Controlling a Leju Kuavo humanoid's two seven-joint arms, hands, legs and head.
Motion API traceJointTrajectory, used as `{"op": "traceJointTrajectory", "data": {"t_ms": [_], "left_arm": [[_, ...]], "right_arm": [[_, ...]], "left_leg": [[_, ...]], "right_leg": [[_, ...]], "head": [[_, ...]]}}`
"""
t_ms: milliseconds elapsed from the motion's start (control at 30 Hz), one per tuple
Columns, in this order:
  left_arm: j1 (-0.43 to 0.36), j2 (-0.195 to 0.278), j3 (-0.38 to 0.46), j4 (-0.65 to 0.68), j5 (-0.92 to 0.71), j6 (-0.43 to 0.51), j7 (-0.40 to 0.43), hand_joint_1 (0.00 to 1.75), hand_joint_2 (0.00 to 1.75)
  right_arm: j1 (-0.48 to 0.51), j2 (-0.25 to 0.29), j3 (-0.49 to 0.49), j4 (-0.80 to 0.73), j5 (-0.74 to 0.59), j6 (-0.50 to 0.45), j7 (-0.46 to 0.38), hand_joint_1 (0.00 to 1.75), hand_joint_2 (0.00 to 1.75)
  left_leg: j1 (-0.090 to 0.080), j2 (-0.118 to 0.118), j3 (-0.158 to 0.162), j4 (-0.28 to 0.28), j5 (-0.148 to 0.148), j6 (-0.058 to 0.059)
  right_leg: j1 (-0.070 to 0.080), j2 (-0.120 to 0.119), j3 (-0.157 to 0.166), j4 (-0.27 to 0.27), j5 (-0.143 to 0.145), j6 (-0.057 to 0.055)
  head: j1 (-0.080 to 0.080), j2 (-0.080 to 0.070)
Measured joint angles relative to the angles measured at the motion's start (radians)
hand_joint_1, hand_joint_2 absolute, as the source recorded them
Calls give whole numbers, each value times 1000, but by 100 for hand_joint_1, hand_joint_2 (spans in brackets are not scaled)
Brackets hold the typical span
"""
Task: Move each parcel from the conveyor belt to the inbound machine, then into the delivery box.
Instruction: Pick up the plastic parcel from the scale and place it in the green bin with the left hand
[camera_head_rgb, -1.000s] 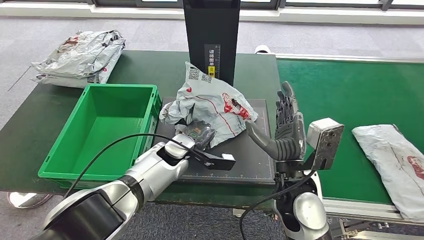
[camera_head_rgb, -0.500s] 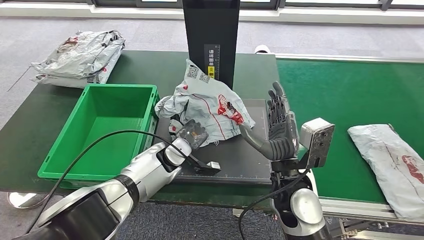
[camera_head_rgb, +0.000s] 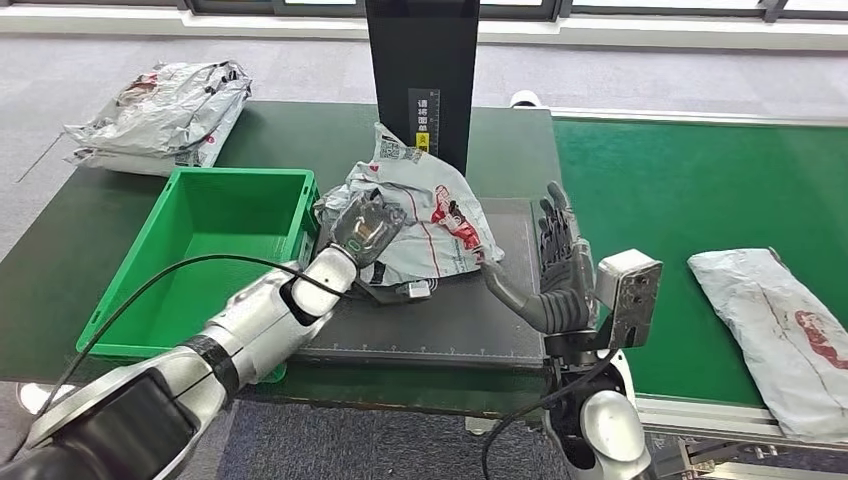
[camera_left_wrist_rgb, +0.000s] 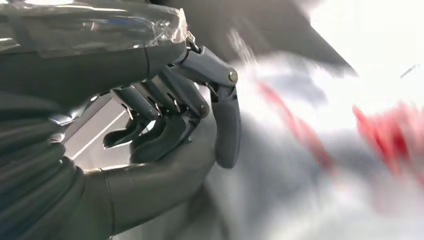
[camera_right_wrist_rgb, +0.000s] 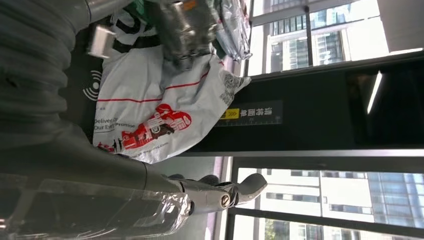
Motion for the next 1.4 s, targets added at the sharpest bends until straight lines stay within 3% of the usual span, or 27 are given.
{"op": "traceJointTrajectory", "data": {"t_ms": [67,167,467,600,733,867,900,1033,1400], "left_arm": [[13,18,44,-129,-12,-40,-18,175,175],[23,21,95,-248,-16,-23,-27,175,175],[36,16,182,-389,-16,99,-17,175,175],[43,17,218,-444,-12,137,-19,0,175],[40,16,238,-439,16,101,-54,0,175],[37,10,239,-391,33,96,-72,0,0],[36,9,239,-380,35,98,-74,0,0],[22,-3,238,-316,62,66,-96,0,175],[-37,-84,172,35,102,-47,-162,0,175]], "right_arm": [[9,0,-4,-22,12,-25,7,0,175],[20,0,-7,-47,21,-54,7,0,175],[42,1,-21,-84,32,-79,7,0,175],[41,1,-21,-84,32,-80,8,0,175],[28,1,-21,-79,18,-59,9,0,175],[9,1,-21,-65,8,-47,6,0,175],[6,1,-21,-61,7,-46,6,0,175],[-7,0,-21,-48,-4,-33,5,0,175],[-27,0,-21,-13,-36,23,6,0,175]], "left_leg": [[0,0,-1,0,0,0],[0,1,-1,0,-1,0],[0,2,-1,0,-1,0],[0,2,-1,0,-1,0],[0,2,-1,0,-1,0],[0,2,-1,0,0,0],[0,2,-1,0,0,0],[0,1,-1,0,0,0],[0,2,-1,0,0,0]], "right_leg": [[0,0,0,0,0,0],[-1,1,-1,0,0,0],[-1,1,-1,0,0,0],[-1,1,-1,0,0,0],[-1,1,-1,0,0,0],[-1,1,-1,0,0,0],[-1,1,-1,0,0,0],[-1,1,-1,0,0,0],[-1,1,-1,0,0,0]], "head": [[0,0],[0,0],[0,0],[0,0],[0,0],[0,0],[0,0],[0,0],[0,0]]}}
